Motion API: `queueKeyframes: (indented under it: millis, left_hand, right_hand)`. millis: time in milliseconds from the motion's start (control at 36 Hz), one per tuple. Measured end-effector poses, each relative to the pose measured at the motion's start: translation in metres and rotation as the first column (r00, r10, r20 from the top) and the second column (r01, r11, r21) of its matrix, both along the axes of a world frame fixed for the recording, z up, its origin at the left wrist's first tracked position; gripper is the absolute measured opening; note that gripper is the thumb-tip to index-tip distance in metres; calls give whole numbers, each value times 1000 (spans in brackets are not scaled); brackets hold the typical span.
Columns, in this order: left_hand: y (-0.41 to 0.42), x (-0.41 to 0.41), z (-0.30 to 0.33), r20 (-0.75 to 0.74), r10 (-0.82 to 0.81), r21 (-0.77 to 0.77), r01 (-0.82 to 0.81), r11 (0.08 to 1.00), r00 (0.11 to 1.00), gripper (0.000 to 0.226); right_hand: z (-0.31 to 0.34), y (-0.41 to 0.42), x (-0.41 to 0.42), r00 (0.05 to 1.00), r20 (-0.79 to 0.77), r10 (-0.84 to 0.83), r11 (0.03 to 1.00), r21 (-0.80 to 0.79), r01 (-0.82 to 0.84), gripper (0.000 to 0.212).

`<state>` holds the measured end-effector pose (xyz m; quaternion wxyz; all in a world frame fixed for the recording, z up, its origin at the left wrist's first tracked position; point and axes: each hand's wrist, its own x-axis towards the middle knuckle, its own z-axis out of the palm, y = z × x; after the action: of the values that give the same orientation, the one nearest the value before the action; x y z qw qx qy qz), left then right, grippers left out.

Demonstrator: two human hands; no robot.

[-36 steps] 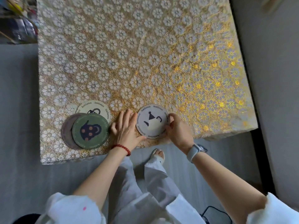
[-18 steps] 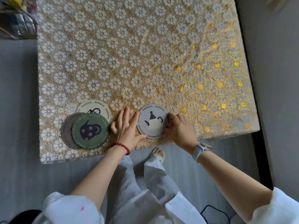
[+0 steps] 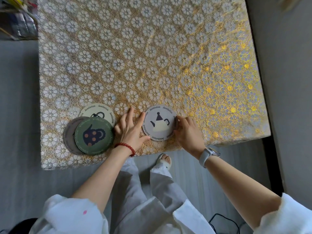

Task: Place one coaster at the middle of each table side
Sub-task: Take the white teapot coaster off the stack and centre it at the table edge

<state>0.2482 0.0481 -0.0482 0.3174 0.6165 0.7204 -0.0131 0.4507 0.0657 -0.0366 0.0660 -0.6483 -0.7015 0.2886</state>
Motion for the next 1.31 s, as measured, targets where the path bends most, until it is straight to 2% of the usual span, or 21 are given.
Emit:
queueKeyframes:
  millis: [194,639,806,944,1000,1083,1194,1306]
  left_hand:
    - [-2,1,1,9,15,17,-16,1000,1000,94]
    - [2,1,2,-20,-4,-18,4,1000,1000,94]
    - [3,1,1,-90,-47,-35,44,998,995,94]
    - [5,3,6,-190,-126,-100,109,989,974,93]
    - [8,3,10,-176,-141,-133,119,984,974,93]
    - [12,0,18,-59,-72,-136,64,989,996,87]
    - [2,-17,35,45,62,78,-65,995,997,61]
    - [-26,-48,55,159,248,165,-274,948,956,45]
  right_hand:
    - [2,0,0,1000,8,5,1000,-13,-5,49]
    - [6,-6,-1,984,177,28,1000,9,-30,44]
    - [7,-6,-2,929,354,108,989,54,-136,36]
    - [18,0,-7,864,454,216,976,-72,-207,35]
    - [26,2,-12,870,446,212,977,-109,-182,34]
    - [38,2,-19,913,390,118,989,-127,-74,31]
    - [50,-3,-34,956,289,47,992,-129,-10,46]
    - [57,-16,-67,979,145,144,981,-153,-122,43]
